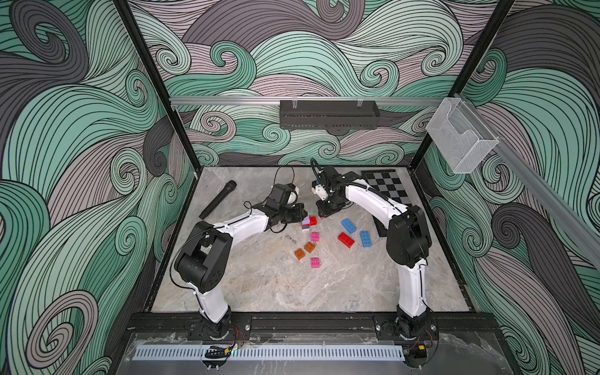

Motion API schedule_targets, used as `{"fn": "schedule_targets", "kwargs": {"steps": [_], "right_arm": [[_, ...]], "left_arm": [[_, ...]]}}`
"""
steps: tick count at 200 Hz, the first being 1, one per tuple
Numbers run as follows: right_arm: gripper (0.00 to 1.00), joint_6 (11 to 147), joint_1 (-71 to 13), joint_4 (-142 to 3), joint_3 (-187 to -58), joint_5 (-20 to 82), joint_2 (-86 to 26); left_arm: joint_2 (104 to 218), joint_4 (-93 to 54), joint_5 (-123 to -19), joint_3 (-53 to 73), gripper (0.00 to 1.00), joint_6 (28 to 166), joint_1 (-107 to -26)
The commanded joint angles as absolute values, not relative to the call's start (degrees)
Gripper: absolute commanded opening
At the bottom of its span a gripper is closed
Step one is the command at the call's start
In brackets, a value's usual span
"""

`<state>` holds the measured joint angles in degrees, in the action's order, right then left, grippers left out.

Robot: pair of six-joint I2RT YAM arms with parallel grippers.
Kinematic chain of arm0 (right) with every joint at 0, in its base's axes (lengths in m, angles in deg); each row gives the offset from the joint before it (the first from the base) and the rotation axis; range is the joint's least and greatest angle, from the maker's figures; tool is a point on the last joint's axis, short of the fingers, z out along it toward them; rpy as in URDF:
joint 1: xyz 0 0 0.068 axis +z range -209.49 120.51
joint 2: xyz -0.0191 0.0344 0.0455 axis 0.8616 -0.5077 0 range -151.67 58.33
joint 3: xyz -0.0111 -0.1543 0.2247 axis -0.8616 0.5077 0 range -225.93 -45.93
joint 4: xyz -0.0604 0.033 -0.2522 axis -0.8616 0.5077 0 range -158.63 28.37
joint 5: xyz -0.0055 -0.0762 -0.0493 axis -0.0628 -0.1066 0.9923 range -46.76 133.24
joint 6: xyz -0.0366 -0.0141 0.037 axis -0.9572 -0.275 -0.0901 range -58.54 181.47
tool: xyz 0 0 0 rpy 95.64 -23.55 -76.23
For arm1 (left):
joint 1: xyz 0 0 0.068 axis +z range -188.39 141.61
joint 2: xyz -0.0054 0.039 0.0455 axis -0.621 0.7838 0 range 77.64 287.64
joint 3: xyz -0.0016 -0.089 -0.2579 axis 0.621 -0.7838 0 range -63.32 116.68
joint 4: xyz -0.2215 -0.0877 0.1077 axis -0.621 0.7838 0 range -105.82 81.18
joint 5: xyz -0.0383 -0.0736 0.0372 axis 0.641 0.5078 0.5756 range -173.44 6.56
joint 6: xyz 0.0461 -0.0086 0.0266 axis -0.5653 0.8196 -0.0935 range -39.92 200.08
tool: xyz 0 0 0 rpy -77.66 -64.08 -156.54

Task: Assemble the letter p with lego
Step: Assemble the lego brick with the lego brick.

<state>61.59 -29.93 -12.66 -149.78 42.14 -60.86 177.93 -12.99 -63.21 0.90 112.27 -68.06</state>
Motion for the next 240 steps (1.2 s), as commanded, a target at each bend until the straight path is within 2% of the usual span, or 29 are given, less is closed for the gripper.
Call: {"fn": "schedule_targets", "kwargs": {"steps": [1, 146, 240], "right_arm": [[0.22, 62.9, -29.5, -11.8, -151.4, 41.4, -62.2], [0.22, 67.7, -26.9, -9.6, -154.2, 43.8, -64.2], [0.21, 63.8, -26.1, -4.5, -160.0, 44.3, -67.8]], "left_arm": [[179.3, -13.9, -62.7, 0.7, 0.00, 112.2, -68.2], [179.0, -14.8, -63.6, -2.5, 0.00, 112.1, -68.2], [177.5, -15.0, -64.2, -4.9, 0.00, 111.5, -68.1]]}}
